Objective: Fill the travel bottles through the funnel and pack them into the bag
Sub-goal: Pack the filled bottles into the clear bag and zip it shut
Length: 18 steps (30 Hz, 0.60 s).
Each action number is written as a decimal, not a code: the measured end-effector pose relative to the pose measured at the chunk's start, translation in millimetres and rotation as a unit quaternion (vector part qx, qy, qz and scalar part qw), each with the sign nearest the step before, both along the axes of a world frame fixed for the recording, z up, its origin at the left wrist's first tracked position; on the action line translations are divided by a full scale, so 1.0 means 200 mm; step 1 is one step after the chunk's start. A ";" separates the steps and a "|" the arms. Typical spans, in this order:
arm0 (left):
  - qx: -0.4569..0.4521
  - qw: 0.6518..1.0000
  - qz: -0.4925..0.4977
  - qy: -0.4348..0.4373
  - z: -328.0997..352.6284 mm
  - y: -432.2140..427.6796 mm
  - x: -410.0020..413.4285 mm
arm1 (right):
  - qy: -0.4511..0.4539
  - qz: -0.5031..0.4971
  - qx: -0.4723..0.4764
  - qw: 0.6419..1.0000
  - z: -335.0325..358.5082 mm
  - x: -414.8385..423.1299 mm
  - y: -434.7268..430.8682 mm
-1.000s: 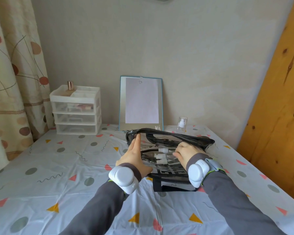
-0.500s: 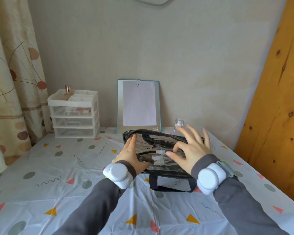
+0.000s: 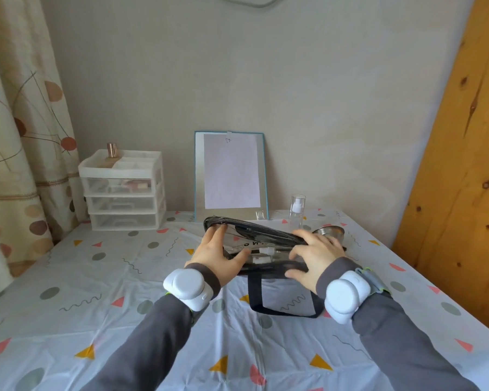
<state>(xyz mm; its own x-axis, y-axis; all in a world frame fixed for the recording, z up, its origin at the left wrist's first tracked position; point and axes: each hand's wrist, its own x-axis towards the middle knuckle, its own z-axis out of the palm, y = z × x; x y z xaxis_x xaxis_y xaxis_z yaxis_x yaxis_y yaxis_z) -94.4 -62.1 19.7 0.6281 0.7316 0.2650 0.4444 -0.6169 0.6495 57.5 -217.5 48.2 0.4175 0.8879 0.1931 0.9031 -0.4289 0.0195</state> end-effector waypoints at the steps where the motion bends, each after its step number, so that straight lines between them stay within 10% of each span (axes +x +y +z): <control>1: -0.004 1.000 -0.010 0.007 0.01 0.00 -0.01 | 0.003 -0.003 0.001 1.000 0.01 0.00 0.01; 9: 0.247 0.967 -0.024 -0.062 0.10 0.04 -0.09 | -0.051 -0.065 0.052 0.995 0.02 0.03 0.08; 18: 0.084 0.995 -0.055 -0.019 0.11 0.11 0.03 | -0.074 -0.069 0.119 0.988 0.02 0.06 0.11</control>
<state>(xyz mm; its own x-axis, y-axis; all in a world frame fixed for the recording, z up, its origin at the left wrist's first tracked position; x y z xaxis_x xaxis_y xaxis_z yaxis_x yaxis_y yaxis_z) -88.1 -40.5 41.2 0.6885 0.6026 0.4036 0.3453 -0.7617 0.5483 70.4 -195.2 52.8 0.4822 0.7468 0.4581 0.8311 -0.5553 0.0304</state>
